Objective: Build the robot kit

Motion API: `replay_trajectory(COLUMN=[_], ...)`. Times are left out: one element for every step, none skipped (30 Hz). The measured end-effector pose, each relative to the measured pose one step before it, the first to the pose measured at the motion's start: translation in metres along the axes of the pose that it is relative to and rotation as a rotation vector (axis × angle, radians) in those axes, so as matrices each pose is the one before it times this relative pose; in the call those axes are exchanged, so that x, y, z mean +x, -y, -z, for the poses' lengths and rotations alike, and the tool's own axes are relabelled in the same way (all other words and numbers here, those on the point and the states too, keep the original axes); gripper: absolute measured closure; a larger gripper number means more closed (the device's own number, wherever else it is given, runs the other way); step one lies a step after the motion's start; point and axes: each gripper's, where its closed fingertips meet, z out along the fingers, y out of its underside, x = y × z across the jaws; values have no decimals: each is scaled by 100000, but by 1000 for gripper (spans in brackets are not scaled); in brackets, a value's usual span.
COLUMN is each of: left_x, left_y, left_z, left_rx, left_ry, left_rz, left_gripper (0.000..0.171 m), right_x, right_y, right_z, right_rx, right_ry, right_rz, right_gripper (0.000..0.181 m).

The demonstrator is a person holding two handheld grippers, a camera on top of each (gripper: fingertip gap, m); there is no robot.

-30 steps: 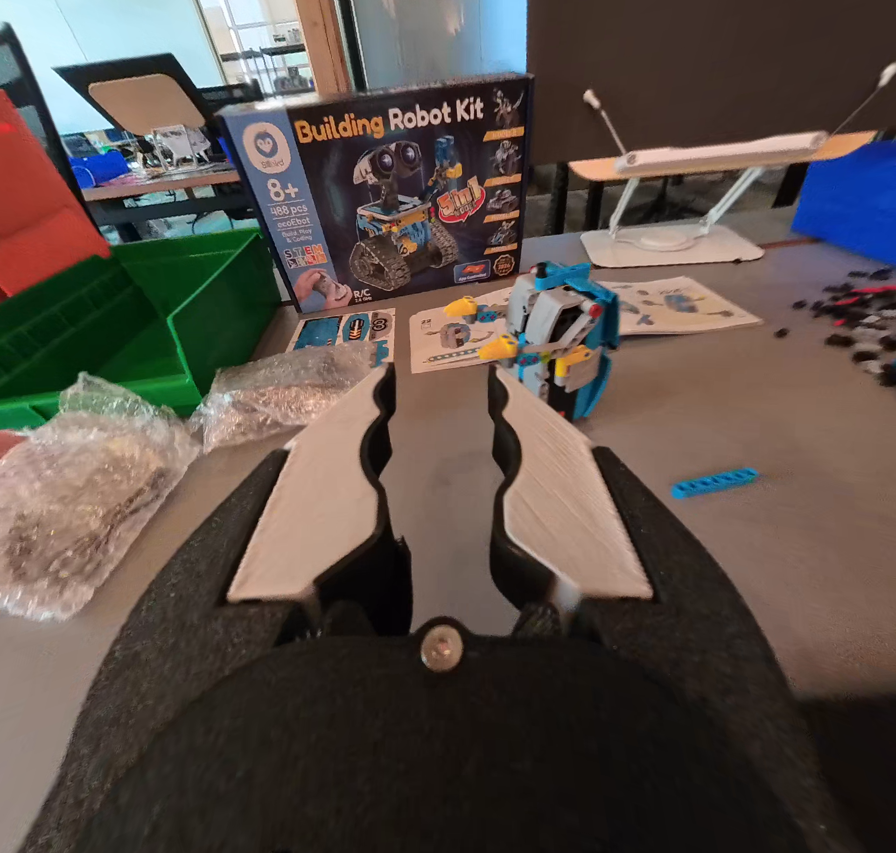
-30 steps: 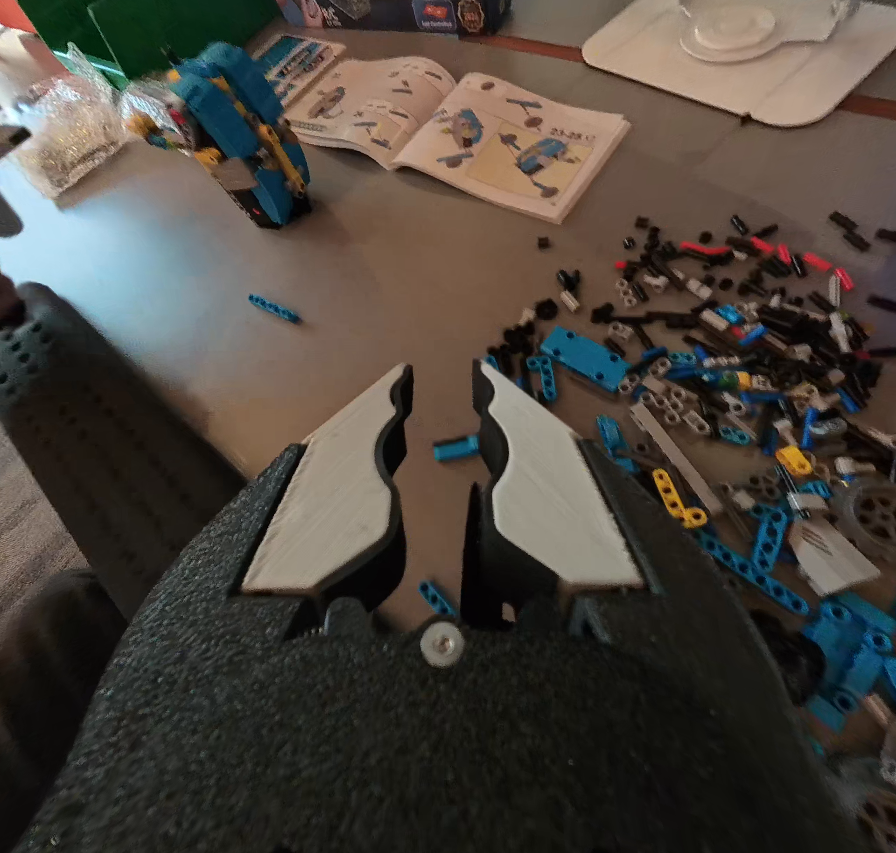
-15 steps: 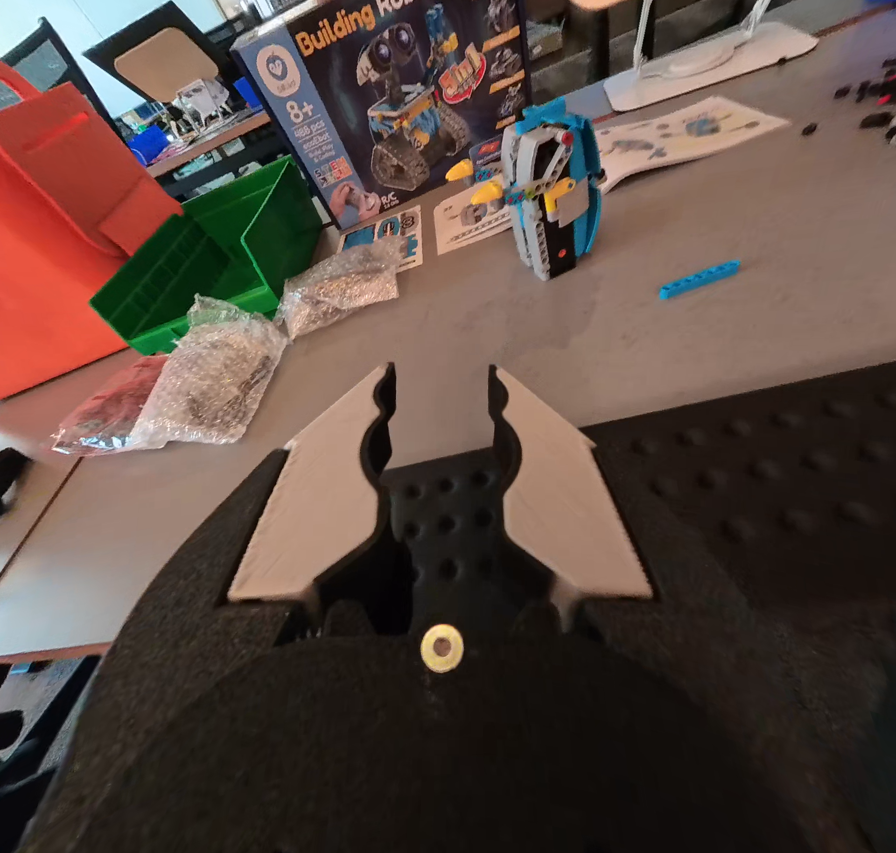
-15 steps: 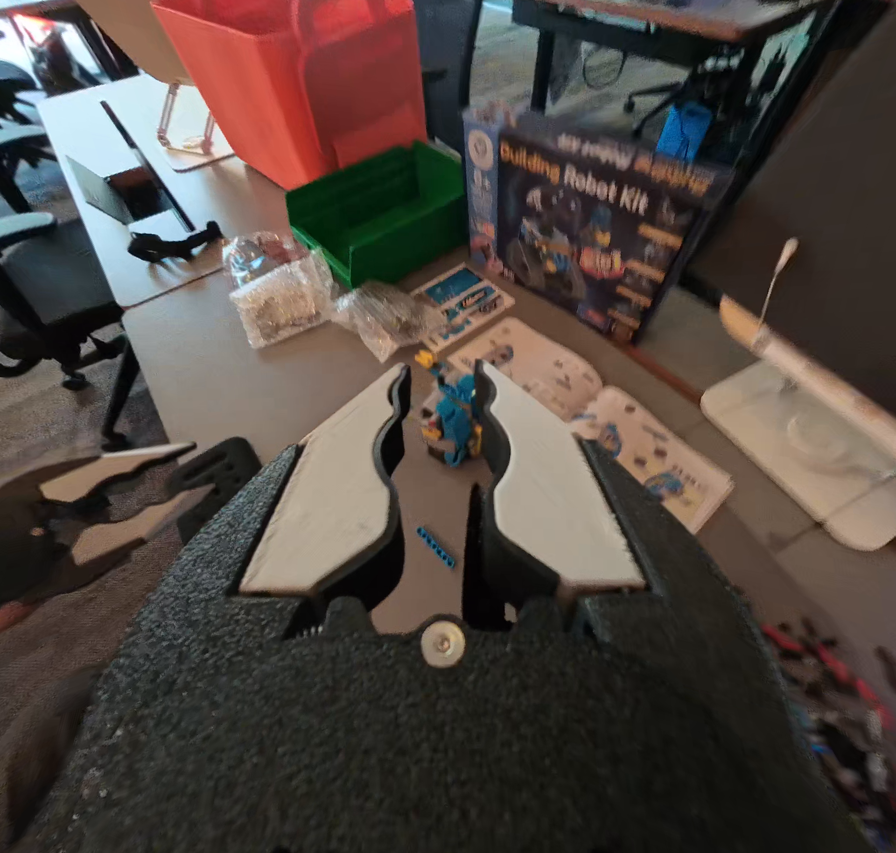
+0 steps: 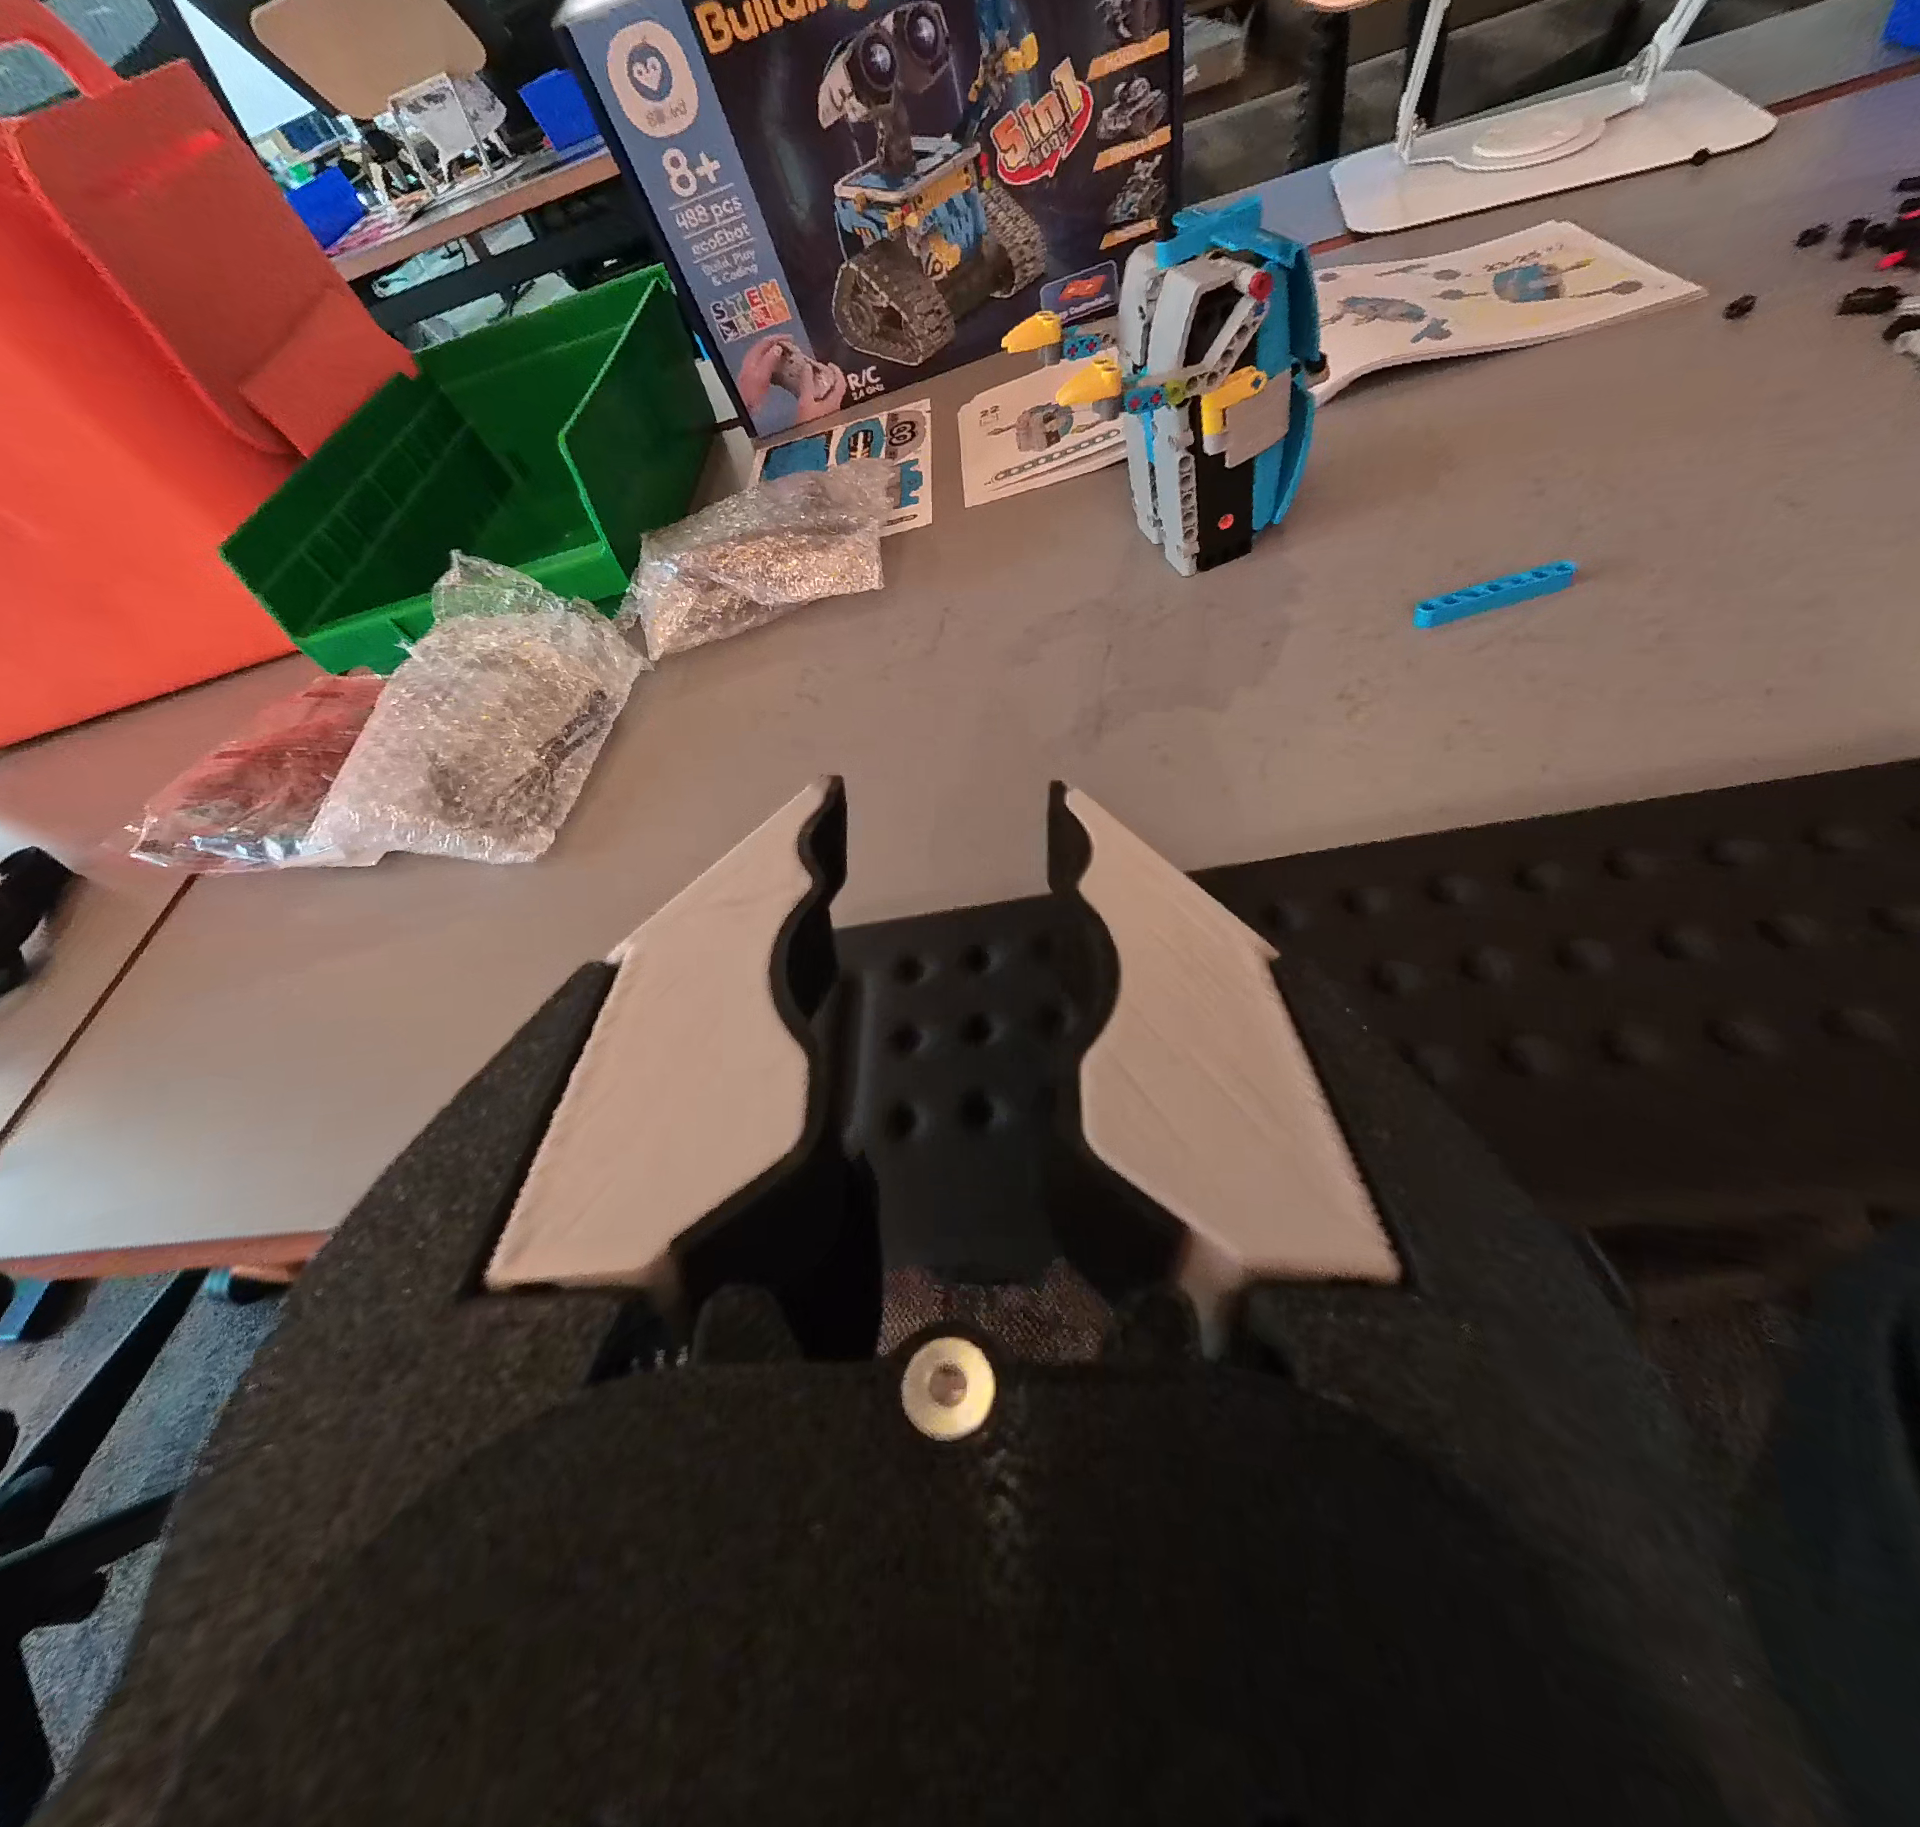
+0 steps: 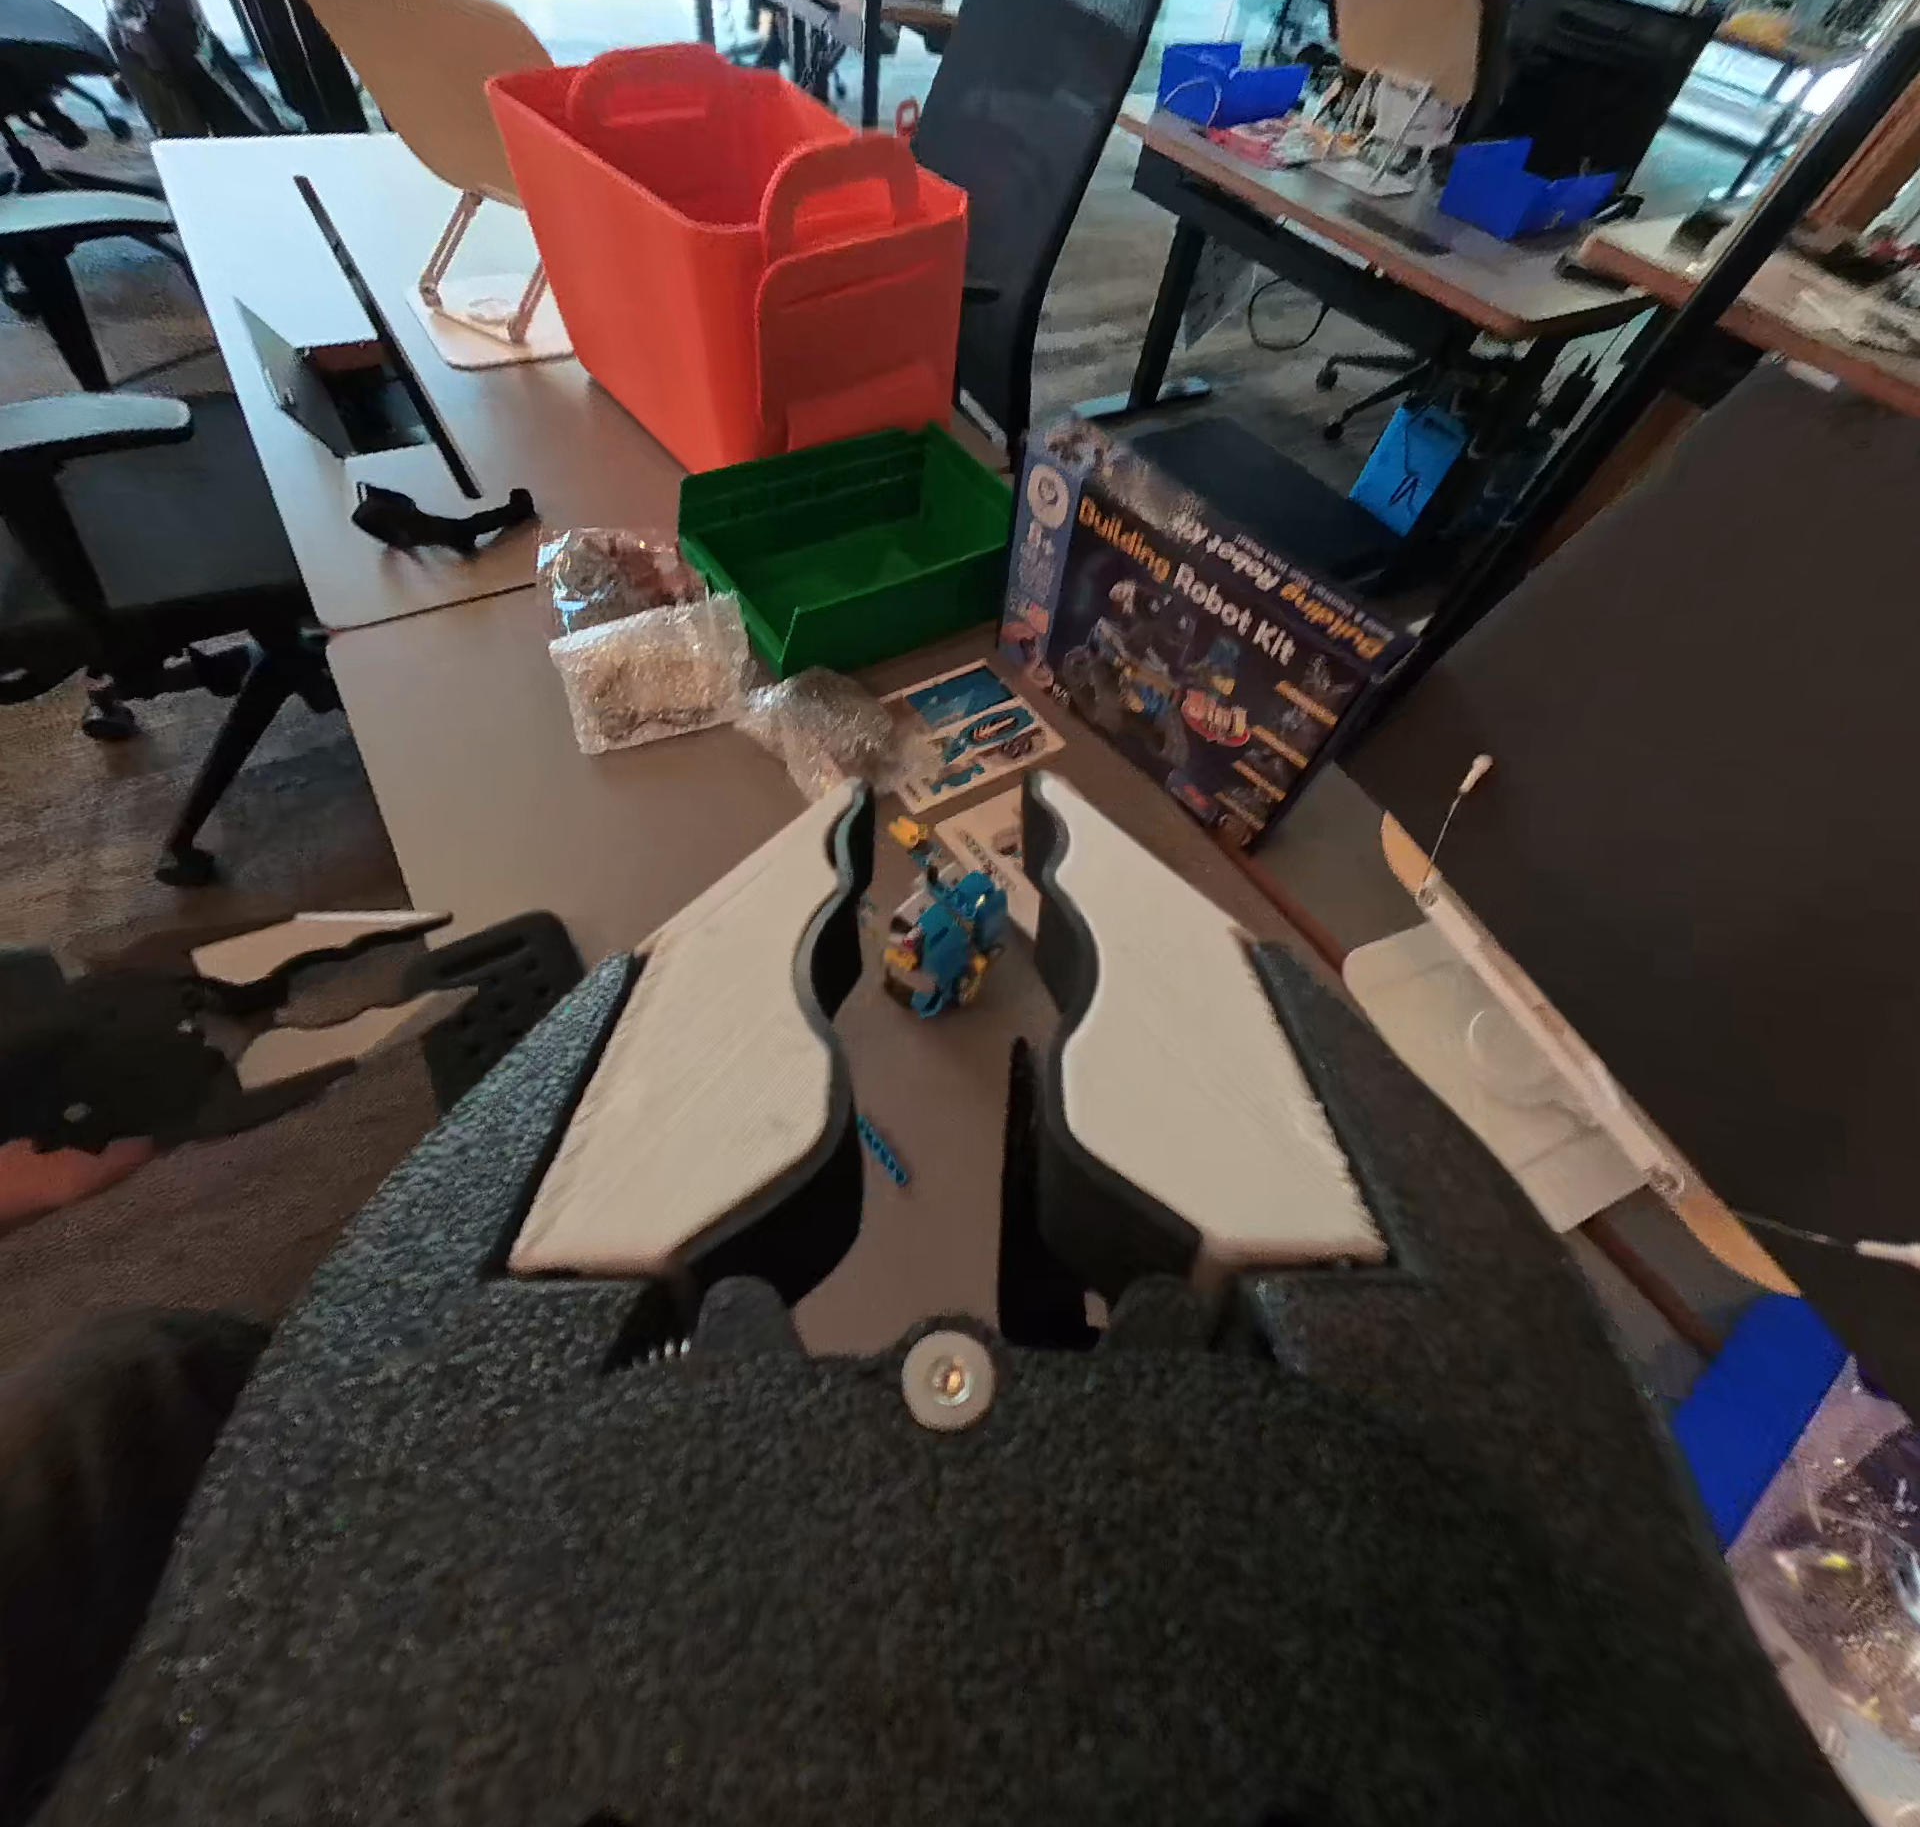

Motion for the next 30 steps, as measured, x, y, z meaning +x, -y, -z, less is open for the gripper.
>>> replay_trajectory(left_x=[189, 177, 130, 157, 253, 364, 481, 614, 640, 468, 303, 291, 371, 332, 138, 104, 212, 174, -104, -537, -935, -1144, -1124, -1175, -1336, -1461, -1647, -1953, -2143, -1941], left_y=[-60, -143, -219, -267, -405, -656, -1002, -1343, -1526, -1607, -1581, -1526, -1455, -1394, -1330, -1190, -890, -653, -745, -1068, -1295, -1277, -1061, -706, -237, 86, 66, -186, -409, -534], left_z=[652, 857, 1098, 1325, 1510, 1636, 1695, 1725, 1734, 1759, 1809, 1790, 1703, 1605, 1535, 1441, 1354, 1314, 1372, 1477, 1582, 1736, 1875, 1948, 1982, 1984, 1901, 1728, 1521, 1310], left_rx=[15, -78, 65, 421, 264, -339, -1333, -2219, -2111, -1505, -1012, -507, -118, 89, 279, 118, -277, -263, 71, -163, -756, -580, -187, 355, 1791, 3251, 3356, 2167, 784, 76], left_ry=[-576, -216, 252, 177, -443, -1021, -1545, -2029, -1711, -370, 634, 691, 234, 672, 2009, 2012, 1214, 1060, 2070, 3625, 4894, 4656, 3012, 2330, 2946, 3484, 4326, 5955, 6577, 4744], left_rz=[318, 441, 648, 1135, 2052, 3623, 5255, 5630, 5049, 4724, 4915, 5032, 4351, 3306, 2988, 2976, 1923, -408, -2508, -3535, -2910, -792, 1501, 3001, 3325, 2384, 745, -418, -261, 422], left_gripper=[132, 131, 131, 131, 131, 131, 130, 128, 125, 124, 124, 124, 124, 124, 123, 124, 124, 121, 120, 120, 120, 120, 120, 120, 120, 120, 120, 120, 120, 120], right_x=[-56, -79, -195, -277, -159, -179, -327, -413, -374, -227, -178, -246, -243, -139, -78, -284, -590, -618, -640, -751, -872, -980, -1046, -1120, -1342, -1546, -1533, -1518, -1526, -1365], right_y=[-1144, -1260, -1381, -1543, -1729, -1846, -2064, -2210, -2266, -2345, -2346, -2259, -2080, -1960, -1813, -1598, -1371, -1109, -856, -548, -220, -46, -12, -84, -48, -78, -298, -682, -1157, -1526], right_z=[82, 124, 160, 176, 192, 177, 131, 74, 24, 21, 8, 49, 108, 151, 215, 243, 227, 192, 139, 139, 177, 151, 55, -5, -69, -99, -163, -291, -449, -444], right_rx=[-1302, -1321, -1389, -1619, -1707, -1299, -1726, -1722, -1118, -1023, -1155, -874, -63, -154, 113, 469, 344, 518, 600, 1342, 2524, 3058, 3025, 2374, 2626, 2831, 2473, 1367, -606, -4152], right_ry=[281, 191, 646, 845, -280, -417, 451, 1094, 1068, 449, 549, 1158, 1218, 465, -501, 44, 1271, 709, 11, -138, 23, 440, 836, 1188, 2442, 3355, 2952, 2738, 2952, 2579], right_rz=[-111, 173, 100, 589, 975, 764, -45, -1037, -1542, -1733, -2285, -2862, -2879, -2383, -2010, -2121, -1840, -902, 171, 875, 948, 585, 74, -973, -1975, -2174, -1629, -740, 616, 3240], right_gripper=[153, 153, 153, 153, 152, 152, 152, 151, 150, 150, 150, 149, 148, 148, 148, 148, 148, 147, 146, 146, 146, 146, 146, 146, 145, 145, 144, 144, 144, 144])
